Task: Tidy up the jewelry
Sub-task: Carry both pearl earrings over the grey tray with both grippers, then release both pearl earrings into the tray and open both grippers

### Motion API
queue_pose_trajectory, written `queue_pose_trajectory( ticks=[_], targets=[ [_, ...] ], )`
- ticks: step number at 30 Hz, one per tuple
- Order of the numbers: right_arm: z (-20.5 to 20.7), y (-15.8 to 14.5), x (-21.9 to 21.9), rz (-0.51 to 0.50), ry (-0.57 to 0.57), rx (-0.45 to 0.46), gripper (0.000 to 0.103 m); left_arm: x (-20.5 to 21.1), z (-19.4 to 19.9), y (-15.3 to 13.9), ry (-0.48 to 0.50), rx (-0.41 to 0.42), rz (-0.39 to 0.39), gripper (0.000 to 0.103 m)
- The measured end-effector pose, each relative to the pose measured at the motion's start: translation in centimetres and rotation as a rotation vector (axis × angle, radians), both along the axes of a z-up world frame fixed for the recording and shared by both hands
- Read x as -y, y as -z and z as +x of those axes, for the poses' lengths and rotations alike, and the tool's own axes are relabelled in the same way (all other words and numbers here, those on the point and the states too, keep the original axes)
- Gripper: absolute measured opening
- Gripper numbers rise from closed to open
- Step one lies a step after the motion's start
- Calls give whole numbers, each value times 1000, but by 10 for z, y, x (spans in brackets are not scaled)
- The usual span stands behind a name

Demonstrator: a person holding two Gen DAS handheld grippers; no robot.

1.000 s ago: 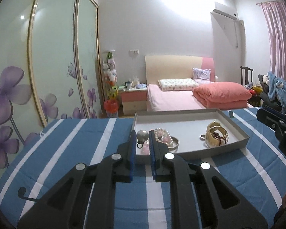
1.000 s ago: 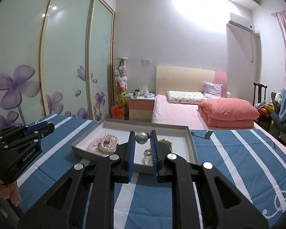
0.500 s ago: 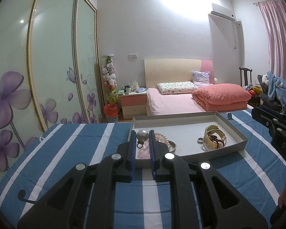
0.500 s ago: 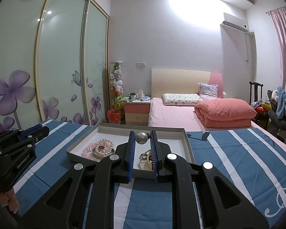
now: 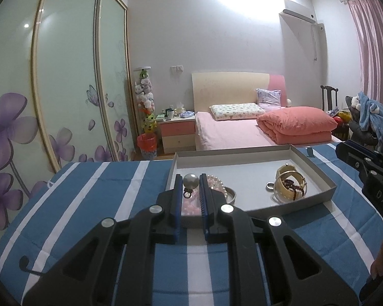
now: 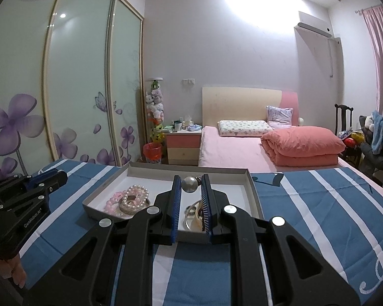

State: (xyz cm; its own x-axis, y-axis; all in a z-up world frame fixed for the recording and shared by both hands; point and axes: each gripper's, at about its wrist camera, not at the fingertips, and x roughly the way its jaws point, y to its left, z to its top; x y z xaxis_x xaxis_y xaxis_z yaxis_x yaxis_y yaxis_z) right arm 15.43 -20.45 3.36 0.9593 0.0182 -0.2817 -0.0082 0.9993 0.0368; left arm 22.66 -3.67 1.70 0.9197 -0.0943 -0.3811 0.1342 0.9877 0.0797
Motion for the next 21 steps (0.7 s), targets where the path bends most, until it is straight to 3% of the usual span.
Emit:
queue_pose_trajectory(
  ticks=[10, 17, 20, 21],
  targets=[
    [74, 23, 24, 93, -20, -147, 17, 26, 77, 14, 57, -85, -42, 14],
    [98, 37, 20, 101, -41, -195, 17, 39, 113, 32, 59, -144, -54, 14],
    [98, 39, 23, 118, -56, -205, 22, 40, 119, 36, 58, -154, -66, 16],
    [96, 39, 23, 118, -55, -203, 28, 41, 121, 38, 59, -160, -69, 16]
  ],
)
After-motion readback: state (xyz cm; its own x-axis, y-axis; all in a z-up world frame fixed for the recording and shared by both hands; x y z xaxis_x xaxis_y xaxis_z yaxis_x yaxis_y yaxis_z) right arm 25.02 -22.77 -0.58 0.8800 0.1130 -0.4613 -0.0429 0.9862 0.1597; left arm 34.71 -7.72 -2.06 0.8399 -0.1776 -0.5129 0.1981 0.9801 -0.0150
